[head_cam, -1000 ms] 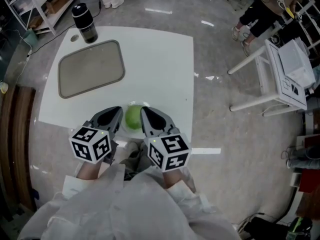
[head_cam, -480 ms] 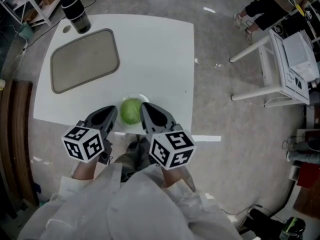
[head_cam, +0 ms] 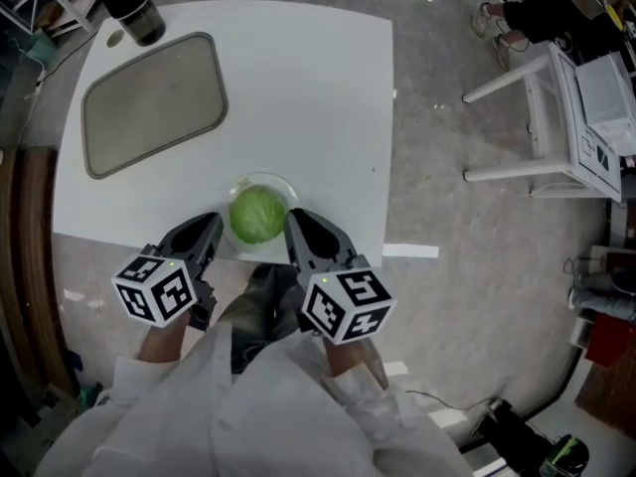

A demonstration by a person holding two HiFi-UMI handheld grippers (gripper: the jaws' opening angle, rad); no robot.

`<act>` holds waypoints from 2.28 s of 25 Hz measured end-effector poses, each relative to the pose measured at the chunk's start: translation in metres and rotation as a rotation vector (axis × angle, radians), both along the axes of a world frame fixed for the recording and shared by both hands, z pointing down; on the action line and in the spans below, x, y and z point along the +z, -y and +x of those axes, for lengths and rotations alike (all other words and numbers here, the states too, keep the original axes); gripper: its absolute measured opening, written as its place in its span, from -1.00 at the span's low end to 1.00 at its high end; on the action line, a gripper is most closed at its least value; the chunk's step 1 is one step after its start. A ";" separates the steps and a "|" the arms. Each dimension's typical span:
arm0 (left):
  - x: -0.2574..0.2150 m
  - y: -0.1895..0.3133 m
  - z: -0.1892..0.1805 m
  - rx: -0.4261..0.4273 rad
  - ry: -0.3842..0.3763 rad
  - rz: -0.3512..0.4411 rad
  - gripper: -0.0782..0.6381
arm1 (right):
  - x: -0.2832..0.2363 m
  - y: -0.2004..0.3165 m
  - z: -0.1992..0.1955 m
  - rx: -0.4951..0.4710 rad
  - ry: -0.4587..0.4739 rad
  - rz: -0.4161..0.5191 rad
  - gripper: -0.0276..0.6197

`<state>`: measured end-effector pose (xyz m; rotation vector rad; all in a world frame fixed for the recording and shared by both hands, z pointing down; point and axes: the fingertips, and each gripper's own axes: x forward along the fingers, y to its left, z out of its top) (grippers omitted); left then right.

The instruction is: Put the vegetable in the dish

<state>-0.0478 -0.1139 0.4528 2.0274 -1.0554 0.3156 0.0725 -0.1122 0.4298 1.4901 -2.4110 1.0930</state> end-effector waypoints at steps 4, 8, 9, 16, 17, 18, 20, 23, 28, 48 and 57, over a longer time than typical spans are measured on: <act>0.015 -0.004 0.002 -0.005 -0.003 -0.035 -0.76 | 0.014 -0.001 0.003 0.005 -0.002 -0.026 -0.87; 0.018 -0.003 0.002 -0.011 0.010 -0.026 -0.76 | 0.021 -0.002 0.009 0.034 -0.007 -0.042 -0.87; 0.020 -0.004 0.001 -0.013 0.015 -0.026 -0.75 | 0.023 -0.003 0.010 0.041 -0.011 -0.047 -0.86; 0.037 -0.007 0.000 -0.004 0.017 -0.075 -0.75 | 0.045 -0.010 0.011 0.005 -0.038 -0.101 -0.81; 0.038 -0.007 0.000 -0.005 0.020 -0.079 -0.75 | 0.047 -0.011 0.011 -0.006 -0.038 -0.109 -0.71; 0.039 -0.007 0.000 -0.007 0.021 -0.083 -0.74 | 0.050 -0.012 0.010 -0.014 -0.038 -0.117 -0.64; 0.042 -0.007 0.001 -0.013 0.014 -0.091 -0.73 | 0.054 -0.012 0.011 -0.020 -0.044 -0.129 -0.60; 0.046 -0.010 0.004 -0.016 0.006 -0.113 -0.51 | 0.062 -0.014 0.015 -0.011 -0.052 -0.152 -0.56; 0.053 -0.014 0.003 -0.023 0.000 -0.140 -0.47 | 0.074 -0.021 0.019 0.005 -0.045 -0.198 -0.54; 0.071 -0.019 0.003 -0.054 -0.018 -0.257 -0.43 | 0.099 -0.024 0.018 0.037 -0.056 -0.308 -0.46; 0.072 -0.018 0.002 -0.074 -0.052 -0.294 -0.43 | 0.098 -0.022 0.018 0.058 -0.039 -0.318 -0.46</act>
